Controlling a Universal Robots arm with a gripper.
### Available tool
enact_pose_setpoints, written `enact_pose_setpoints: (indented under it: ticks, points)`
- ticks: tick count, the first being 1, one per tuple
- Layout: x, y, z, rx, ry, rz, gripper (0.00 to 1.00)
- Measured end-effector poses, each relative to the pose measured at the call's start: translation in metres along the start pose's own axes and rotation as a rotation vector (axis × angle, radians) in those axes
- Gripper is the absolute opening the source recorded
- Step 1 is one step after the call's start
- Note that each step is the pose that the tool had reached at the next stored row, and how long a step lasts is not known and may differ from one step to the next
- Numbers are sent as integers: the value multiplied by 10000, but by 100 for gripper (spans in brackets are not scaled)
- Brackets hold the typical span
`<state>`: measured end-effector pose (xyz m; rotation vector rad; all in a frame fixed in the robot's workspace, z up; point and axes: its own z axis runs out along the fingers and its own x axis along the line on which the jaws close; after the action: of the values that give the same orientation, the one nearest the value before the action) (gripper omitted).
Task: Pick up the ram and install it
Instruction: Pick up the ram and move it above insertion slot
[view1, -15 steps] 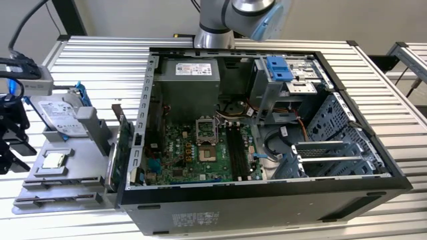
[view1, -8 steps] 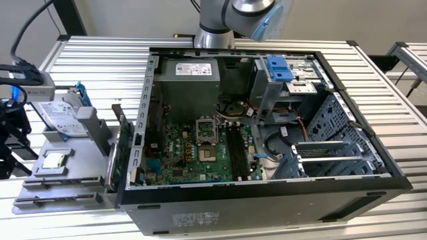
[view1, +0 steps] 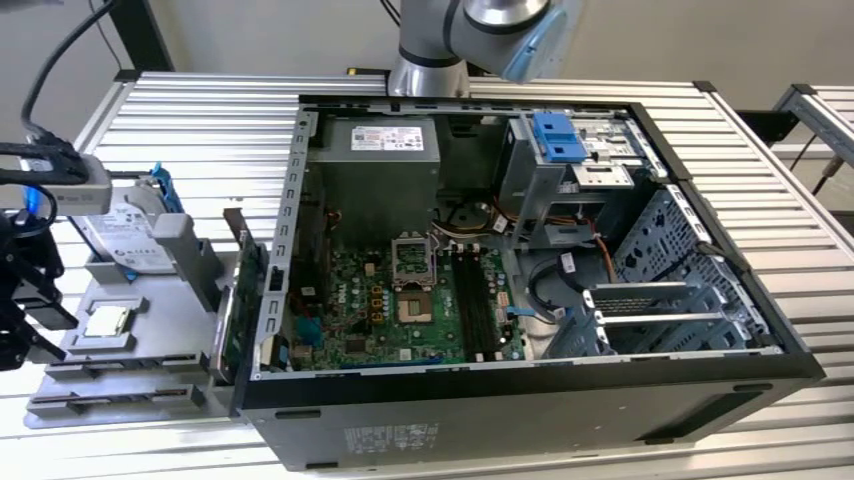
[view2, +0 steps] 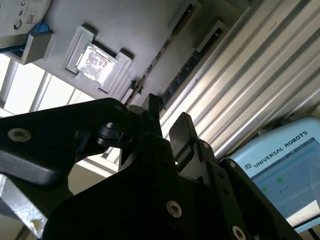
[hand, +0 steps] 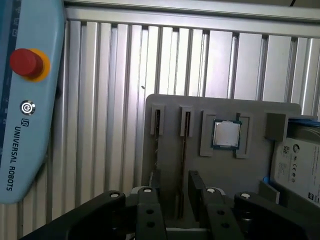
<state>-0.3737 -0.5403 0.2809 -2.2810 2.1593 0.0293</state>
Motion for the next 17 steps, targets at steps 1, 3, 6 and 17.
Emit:
enact_pose_setpoints:
  ticks: [1, 3, 6, 17]
  points:
    - [7, 0, 8, -1, 1, -19, 100]
    - [22, 1, 26, -1, 1, -54, 100]
    - [43, 2, 52, -2, 2, -108, 100]
    - [103, 17, 173, -3, 8, -215, 100]
